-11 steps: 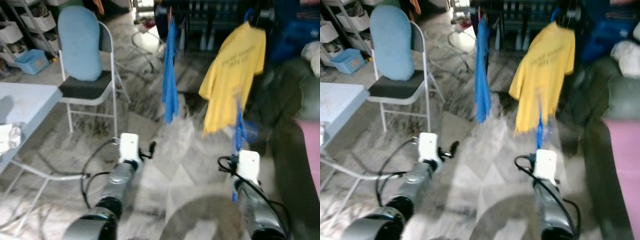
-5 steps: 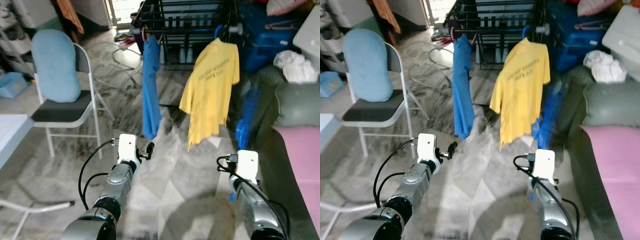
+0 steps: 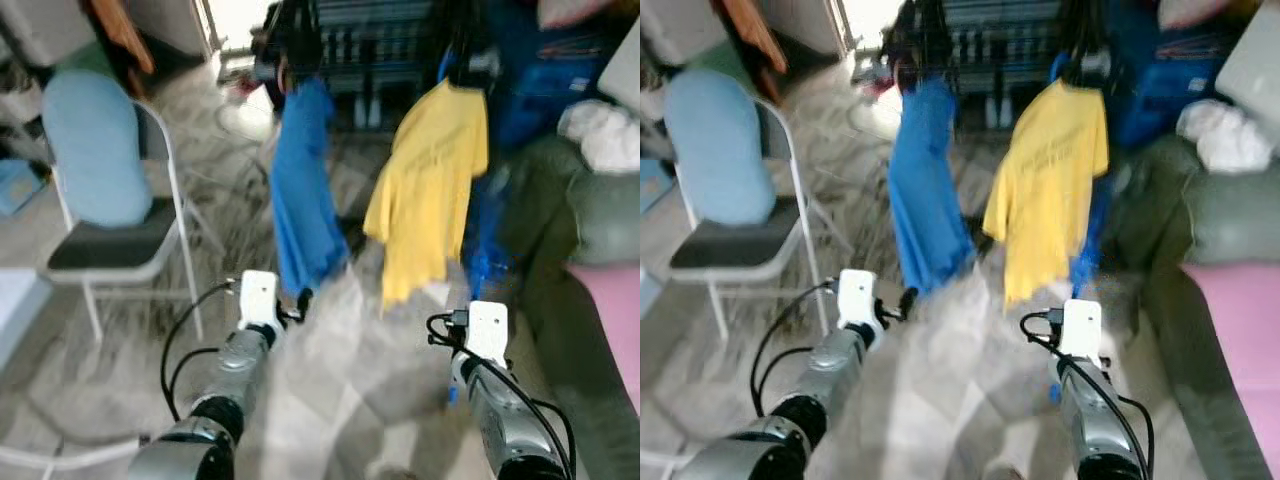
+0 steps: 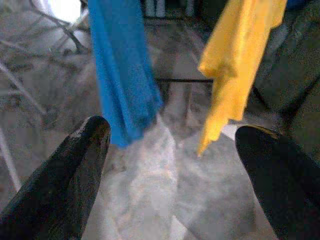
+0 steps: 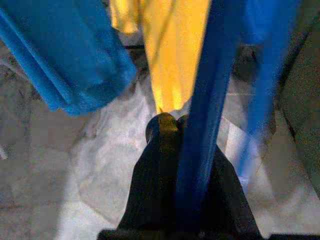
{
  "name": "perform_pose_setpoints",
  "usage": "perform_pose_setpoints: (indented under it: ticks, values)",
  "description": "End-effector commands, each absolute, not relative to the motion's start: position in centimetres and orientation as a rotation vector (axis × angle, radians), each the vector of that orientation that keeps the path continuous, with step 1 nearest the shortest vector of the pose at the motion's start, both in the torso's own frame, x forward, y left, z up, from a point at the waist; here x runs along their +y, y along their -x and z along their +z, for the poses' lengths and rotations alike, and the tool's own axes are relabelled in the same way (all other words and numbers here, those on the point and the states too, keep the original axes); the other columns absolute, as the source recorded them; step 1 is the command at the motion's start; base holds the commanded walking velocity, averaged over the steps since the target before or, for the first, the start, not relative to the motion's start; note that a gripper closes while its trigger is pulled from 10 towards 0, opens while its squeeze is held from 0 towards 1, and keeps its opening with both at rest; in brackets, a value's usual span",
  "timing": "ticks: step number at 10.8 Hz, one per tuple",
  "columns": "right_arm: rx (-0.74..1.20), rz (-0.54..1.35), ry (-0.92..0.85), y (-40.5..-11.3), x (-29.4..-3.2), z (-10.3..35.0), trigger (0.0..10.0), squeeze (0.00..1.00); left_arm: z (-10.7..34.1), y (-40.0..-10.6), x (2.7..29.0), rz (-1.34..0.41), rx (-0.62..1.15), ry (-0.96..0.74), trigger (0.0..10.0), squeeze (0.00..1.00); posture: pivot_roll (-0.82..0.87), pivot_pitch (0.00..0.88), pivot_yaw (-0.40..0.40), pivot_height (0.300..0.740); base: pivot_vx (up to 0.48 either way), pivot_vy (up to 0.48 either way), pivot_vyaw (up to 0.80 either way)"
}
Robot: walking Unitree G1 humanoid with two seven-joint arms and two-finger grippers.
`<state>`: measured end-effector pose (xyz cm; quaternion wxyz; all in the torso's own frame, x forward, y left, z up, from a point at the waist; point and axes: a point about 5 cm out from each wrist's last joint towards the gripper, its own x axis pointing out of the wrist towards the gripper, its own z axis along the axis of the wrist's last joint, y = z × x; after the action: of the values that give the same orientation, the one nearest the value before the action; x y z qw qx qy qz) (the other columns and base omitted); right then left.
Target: Hang hanger
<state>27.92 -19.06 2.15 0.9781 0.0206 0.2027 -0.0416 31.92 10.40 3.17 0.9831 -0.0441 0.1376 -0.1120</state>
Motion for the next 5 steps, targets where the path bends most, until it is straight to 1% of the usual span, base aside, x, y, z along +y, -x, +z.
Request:
perform_pose_setpoints:
  ticks: [1,5]
  values:
    - [0.404,-0.053,-0.057,-27.91,-17.87,2.06,10.0,0.0,2.79,-31.77,11.55,-0.202,0.295,0.073,10.0,0.0,-0.25,0.058,0.092,0.74,0.352,0.326,0.0]
    - [0.43,-0.021,-0.051,-27.49,-17.27,1.42,10.0,0.0,2.35,-31.49,12.08,-0.182,0.316,0.045,10.0,0.0,-0.24,0.057,0.089,0.74,0.337,0.341,0.0]
